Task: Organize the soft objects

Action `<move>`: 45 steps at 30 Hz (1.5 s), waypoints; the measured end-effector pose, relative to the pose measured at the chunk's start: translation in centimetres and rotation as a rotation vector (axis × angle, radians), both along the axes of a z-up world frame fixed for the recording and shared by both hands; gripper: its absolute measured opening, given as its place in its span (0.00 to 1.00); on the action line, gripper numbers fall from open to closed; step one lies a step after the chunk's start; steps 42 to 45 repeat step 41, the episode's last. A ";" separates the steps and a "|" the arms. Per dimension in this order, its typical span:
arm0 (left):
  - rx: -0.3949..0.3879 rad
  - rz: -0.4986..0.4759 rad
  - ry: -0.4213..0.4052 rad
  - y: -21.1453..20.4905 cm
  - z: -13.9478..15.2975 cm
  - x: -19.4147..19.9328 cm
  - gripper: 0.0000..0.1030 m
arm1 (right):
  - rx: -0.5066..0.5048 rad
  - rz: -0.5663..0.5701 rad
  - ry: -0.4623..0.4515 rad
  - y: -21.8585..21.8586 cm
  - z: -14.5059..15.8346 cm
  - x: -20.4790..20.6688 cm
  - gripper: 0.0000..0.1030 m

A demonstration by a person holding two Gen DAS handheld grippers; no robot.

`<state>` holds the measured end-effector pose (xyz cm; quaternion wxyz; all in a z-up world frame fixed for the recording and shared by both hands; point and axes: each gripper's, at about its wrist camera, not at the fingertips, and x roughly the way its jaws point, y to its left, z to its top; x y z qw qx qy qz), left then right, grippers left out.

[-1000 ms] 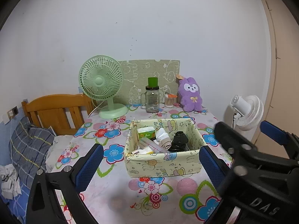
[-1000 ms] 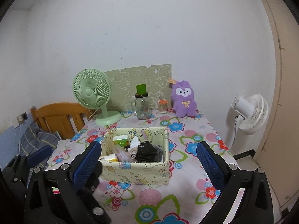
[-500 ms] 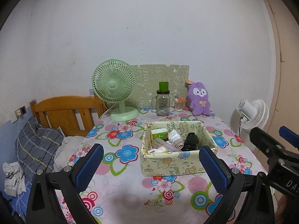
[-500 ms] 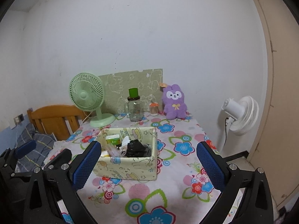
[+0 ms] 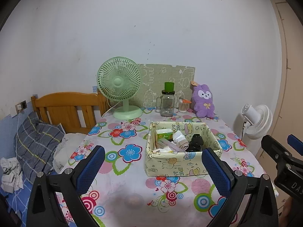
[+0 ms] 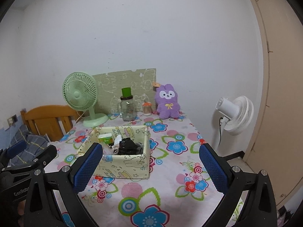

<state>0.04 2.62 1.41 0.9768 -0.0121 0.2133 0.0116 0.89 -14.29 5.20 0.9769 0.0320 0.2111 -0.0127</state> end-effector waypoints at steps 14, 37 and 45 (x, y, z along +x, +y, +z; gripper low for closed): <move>-0.020 -0.013 0.006 0.2 -0.2 -0.1 1.00 | 0.001 0.013 0.004 0.2 -0.1 0.1 1.00; -0.013 -0.020 0.009 0.2 -0.3 0.0 1.00 | 0.002 0.015 0.009 0.5 -0.1 0.3 1.00; -0.013 -0.020 0.009 0.2 -0.3 0.1 1.00 | 0.002 0.016 0.009 0.5 -0.1 0.3 1.00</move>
